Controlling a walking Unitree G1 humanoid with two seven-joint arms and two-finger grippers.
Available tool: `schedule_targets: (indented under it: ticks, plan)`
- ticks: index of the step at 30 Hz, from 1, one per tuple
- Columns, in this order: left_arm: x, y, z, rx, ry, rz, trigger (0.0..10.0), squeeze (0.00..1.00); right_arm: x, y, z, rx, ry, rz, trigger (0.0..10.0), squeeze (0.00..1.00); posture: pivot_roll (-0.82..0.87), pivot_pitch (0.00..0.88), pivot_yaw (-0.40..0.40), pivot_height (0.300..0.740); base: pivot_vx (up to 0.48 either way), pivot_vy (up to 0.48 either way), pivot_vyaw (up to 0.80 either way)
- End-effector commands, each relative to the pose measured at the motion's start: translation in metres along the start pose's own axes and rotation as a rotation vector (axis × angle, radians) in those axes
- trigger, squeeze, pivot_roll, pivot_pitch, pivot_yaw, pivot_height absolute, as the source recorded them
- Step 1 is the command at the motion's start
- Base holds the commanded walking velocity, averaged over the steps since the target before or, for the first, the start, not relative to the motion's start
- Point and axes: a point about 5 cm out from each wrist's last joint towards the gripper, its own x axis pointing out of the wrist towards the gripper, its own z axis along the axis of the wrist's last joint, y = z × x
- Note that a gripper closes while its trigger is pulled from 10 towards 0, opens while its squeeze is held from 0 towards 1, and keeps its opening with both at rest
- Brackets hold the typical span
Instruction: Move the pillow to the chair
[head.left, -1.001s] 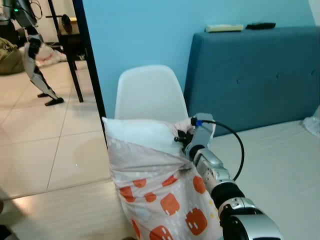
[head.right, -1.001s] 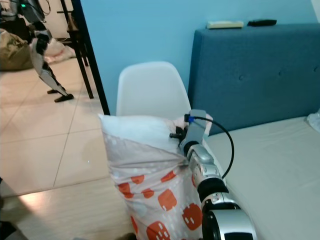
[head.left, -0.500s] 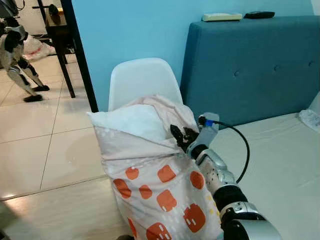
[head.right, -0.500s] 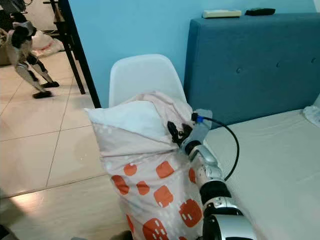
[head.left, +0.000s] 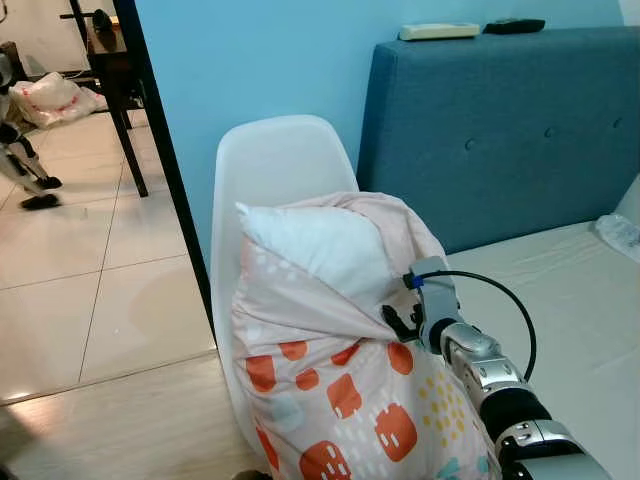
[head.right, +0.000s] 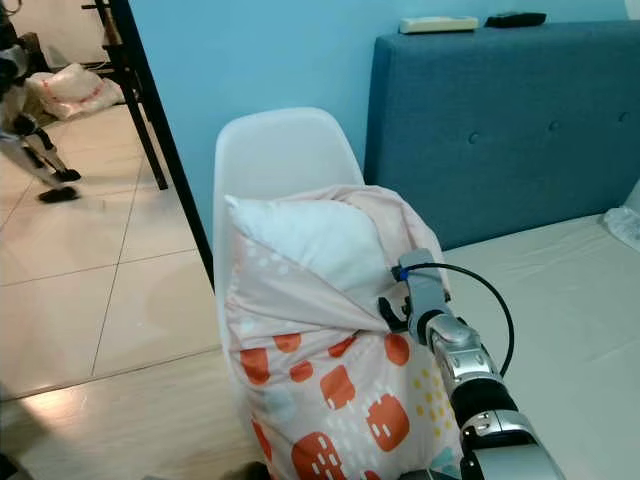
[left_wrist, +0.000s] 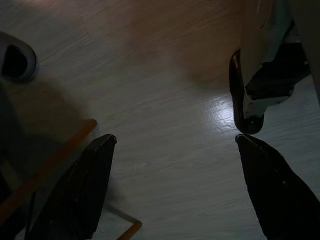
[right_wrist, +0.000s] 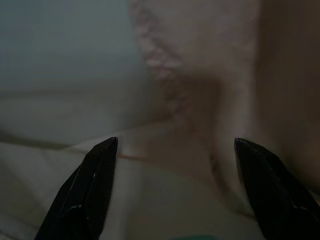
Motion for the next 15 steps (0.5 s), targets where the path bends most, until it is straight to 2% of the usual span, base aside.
schedule_targets:
  ticks: [1,2,5,6,7,8,9,10,11,13,14,15]
  plan:
    - [-0.001,0.005,-0.005,0.013,0.014,0.002,10.0,0.0,0.0,-0.003,0.0,0.026,-0.013,-0.04,10.0,1.0,0.12,0.0,-0.022,0.611,0.0,0.0,0.0]
    - [-0.001,0.005,-0.004,0.014,0.012,0.003,10.0,0.0,0.0,-0.006,0.004,0.054,-0.046,-0.07,10.0,1.0,0.12,0.0,-0.017,0.611,0.0,0.0,0.0]
    - [0.0,0.007,0.0,0.02,0.004,0.004,10.0,0.0,-0.001,-0.012,0.035,0.244,-0.272,-0.12,10.0,1.0,0.11,0.0,-0.011,0.611,0.0,0.0,0.0]
    - [0.0,0.007,0.0,0.02,0.004,0.004,10.0,0.0,-0.001,-0.012,0.035,0.244,-0.272,-0.12,10.0,1.0,0.11,0.0,-0.011,0.611,0.0,0.0,0.0]
    - [0.0,0.007,0.0,0.023,0.002,0.003,10.0,0.0,-0.005,-0.017,0.054,0.381,-0.407,-0.123,10.0,1.0,0.11,0.0,-0.009,0.611,0.0,0.0,0.0]
    - [0.0,0.007,0.0,0.023,0.002,0.003,10.0,0.0,-0.007,-0.019,0.061,0.44,-0.456,-0.118,10.0,1.0,0.11,0.0,-0.009,0.611,0.0,0.0,0.0]
    - [0.0,0.007,0.0,0.023,0.002,0.003,10.0,0.0,-0.007,-0.019,0.061,0.44,-0.456,-0.118,10.0,1.0,0.11,0.0,-0.009,0.611,0.0,0.0,0.0]
    - [0.0,0.007,0.001,0.024,0.001,0.003,10.0,0.0,-0.01,-0.022,0.071,0.531,-0.522,-0.101,10.0,1.0,0.11,0.0,-0.007,0.611,0.0,0.0,0.0]
    - [0.0,0.007,0.001,0.024,0.001,0.003,10.0,0.0,-0.01,-0.022,0.071,0.531,-0.522,-0.101,10.0,1.0,0.11,0.0,-0.007,0.611,0.0,0.0,0.0]
    - [0.0,0.006,0.001,0.024,0.0,0.001,10.0,0.0,-0.016,-0.028,0.088,0.688,-0.646,-0.04,10.0,1.0,0.11,0.0,-0.007,0.611,0.0,0.0,0.0]
    - [0.0,0.006,0.001,0.024,0.0,0.001,10.0,0.0,-0.016,-0.028,0.088,0.688,-0.646,-0.04,10.0,1.0,0.11,0.0,-0.007,0.611,0.0,0.0,0.0]
    - [0.0,0.006,0.001,0.024,0.0,0.0,10.0,0.0,-0.02,-0.031,0.098,0.769,-0.709,0.006,10.0,1.0,0.11,0.0,-0.009,0.611,0.0,0.0,0.0]
